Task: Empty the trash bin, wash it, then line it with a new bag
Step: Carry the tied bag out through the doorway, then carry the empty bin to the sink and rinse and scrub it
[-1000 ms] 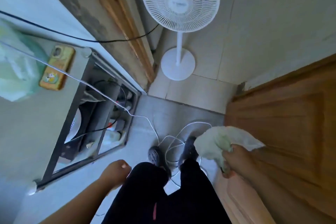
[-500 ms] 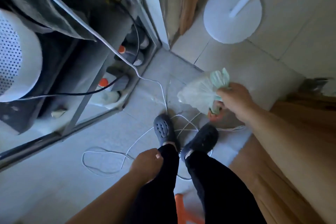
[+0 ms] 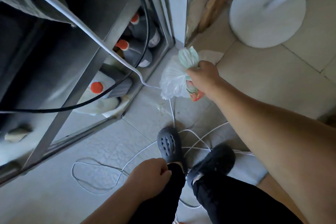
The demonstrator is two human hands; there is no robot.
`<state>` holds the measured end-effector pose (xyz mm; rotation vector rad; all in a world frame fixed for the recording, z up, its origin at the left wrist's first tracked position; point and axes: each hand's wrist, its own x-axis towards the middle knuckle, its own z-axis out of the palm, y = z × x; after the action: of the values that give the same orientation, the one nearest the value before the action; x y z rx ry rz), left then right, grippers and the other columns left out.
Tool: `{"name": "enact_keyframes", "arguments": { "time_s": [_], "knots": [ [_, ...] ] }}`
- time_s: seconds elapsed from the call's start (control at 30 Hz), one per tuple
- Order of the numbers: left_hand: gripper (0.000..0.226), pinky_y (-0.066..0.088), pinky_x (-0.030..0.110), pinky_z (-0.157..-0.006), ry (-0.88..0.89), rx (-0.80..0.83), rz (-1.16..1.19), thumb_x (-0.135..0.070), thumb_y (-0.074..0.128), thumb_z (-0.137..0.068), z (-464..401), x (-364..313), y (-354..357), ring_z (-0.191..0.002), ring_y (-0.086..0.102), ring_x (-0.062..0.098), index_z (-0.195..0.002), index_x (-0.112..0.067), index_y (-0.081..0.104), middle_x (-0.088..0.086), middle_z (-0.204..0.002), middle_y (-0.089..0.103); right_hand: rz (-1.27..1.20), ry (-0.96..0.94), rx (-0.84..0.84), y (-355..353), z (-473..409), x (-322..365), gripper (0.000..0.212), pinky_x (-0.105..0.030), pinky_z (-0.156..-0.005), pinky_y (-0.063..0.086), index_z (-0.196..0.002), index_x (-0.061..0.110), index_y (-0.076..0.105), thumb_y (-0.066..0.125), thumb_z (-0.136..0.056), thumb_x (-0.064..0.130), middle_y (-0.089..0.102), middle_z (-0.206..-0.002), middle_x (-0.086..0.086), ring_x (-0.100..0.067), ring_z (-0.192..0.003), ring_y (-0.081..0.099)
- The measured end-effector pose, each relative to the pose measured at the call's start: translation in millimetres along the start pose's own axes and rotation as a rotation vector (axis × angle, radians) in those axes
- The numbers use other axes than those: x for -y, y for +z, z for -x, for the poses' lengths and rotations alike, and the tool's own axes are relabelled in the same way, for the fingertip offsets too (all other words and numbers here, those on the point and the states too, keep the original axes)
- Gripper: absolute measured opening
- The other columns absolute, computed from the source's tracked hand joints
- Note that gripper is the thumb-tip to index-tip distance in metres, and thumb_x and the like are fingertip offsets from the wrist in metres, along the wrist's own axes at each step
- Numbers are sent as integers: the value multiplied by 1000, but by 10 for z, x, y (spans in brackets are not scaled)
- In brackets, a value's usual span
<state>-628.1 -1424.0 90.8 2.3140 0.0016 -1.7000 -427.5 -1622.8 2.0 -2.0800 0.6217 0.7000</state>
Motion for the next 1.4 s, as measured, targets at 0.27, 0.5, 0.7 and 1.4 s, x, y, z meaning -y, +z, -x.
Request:
{"name": "enact_keyframes", "arguments": {
  "time_s": [0.27,0.5,0.7,1.4],
  "knots": [
    [31,51,34,-87,-17,-54,138,-50,49,-87,-183,234,-129,-91,61,8,-92,-24,64,-10,-93,68,130,53,230,246,-344,-170,15,-30,-50,40,-73,16,38,51,-80,18,51,-73,-6,-24,-58,47],
    [26,51,32,-85,-83,-67,250,-44,53,-89,-140,282,-43,-89,62,8,-90,-22,66,-8,-91,69,278,-26,119,193,-176,-188,48,-34,-68,52,-124,9,47,63,-81,25,59,-112,-9,-32,-91,64],
    [17,54,36,-80,-257,-71,557,-34,58,-89,310,247,98,-83,68,20,-80,-22,66,-1,-83,72,304,74,126,-83,504,-167,49,-26,-75,46,-128,9,53,64,-83,24,63,-124,-12,-30,-104,63],
    [26,53,33,-68,-310,-310,886,-32,53,-90,3941,343,-173,-77,67,23,-89,-9,66,3,-87,73,750,-77,588,-1543,4189,1007,20,-33,-59,31,-65,19,52,55,-84,21,53,-68,-26,-19,-60,45]
  ]
}}
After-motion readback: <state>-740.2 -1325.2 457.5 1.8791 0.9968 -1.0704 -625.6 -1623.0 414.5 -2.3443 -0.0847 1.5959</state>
